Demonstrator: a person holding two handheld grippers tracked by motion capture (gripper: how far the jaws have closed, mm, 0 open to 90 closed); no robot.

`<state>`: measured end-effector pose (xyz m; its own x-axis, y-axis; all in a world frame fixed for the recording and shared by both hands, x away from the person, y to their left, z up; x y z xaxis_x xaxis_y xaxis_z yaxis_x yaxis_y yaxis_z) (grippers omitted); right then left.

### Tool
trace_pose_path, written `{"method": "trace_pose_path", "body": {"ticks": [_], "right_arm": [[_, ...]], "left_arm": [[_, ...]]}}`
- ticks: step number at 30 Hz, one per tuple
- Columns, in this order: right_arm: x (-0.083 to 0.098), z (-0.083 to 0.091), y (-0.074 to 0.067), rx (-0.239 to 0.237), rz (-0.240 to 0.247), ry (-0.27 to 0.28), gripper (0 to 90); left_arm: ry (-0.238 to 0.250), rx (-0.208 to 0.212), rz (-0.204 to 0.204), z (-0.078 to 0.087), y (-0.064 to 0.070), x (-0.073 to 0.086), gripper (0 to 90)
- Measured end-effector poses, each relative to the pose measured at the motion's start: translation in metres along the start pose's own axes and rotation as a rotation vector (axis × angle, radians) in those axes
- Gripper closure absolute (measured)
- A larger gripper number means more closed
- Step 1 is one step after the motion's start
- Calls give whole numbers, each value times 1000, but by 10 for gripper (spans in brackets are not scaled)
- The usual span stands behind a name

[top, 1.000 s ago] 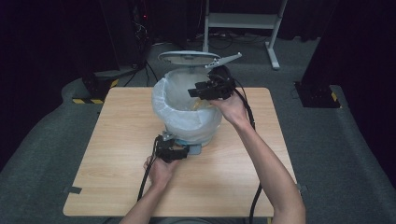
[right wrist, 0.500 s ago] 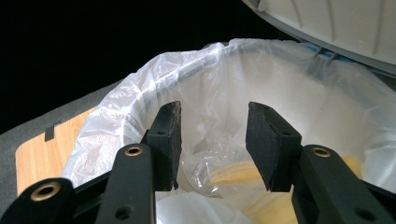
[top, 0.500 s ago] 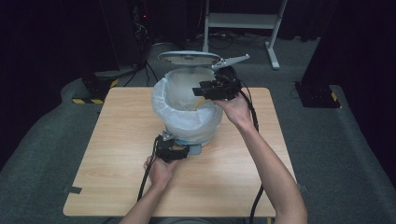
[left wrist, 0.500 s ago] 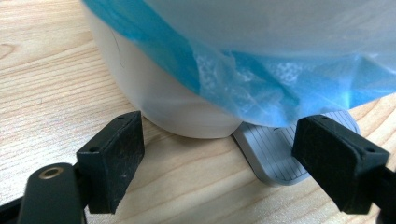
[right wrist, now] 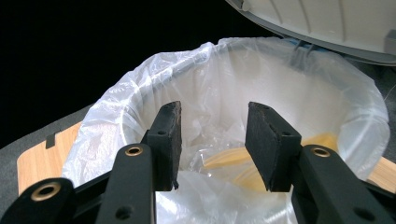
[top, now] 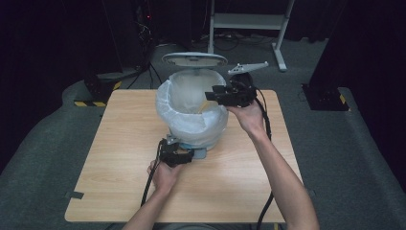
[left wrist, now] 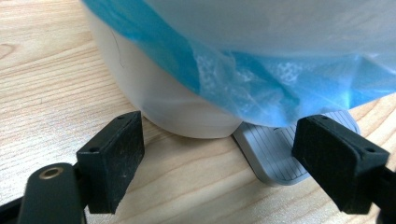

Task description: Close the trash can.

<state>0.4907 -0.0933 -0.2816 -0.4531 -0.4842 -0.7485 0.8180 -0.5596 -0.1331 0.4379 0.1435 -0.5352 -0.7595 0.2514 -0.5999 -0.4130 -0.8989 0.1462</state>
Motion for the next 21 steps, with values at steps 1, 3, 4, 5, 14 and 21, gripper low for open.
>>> {"method": "trace_pose_path", "body": {"ticks": [1, 3, 4, 5, 14, 21], "right_arm": [[2, 2, 0, 4, -1, 5, 559], [4, 4, 1, 7, -4, 11, 558], [5, 5, 0, 8, -8, 18, 558], [7, 8, 0, 8, -14, 28, 557], [20, 20, 0, 22, -37, 59, 550], [27, 27, -2, 15, -43, 83, 535]], "left_arm": [[0, 0, 0, 0, 0, 0, 167], [0, 0, 0, 0, 0, 0, 167], [0, 0, 0, 0, 0, 0, 167], [0, 0, 0, 0, 0, 0, 167], [0, 5, 4, 0, 0, 0, 167], [0, 5, 4, 0, 0, 0, 168]]}}
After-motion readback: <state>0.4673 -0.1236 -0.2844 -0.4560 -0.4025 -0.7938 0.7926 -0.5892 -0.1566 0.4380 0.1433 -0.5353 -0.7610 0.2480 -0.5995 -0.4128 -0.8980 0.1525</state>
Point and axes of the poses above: each handheld gripper's, and its own axes: z roughly backward along the jaws, x roughly out of its underside, y roughly to its right, the point moved 1 cm from there along -z, roughly forward along the jaws, and after that the axes turned 13 degrees about -y, right-handed, at the moved point
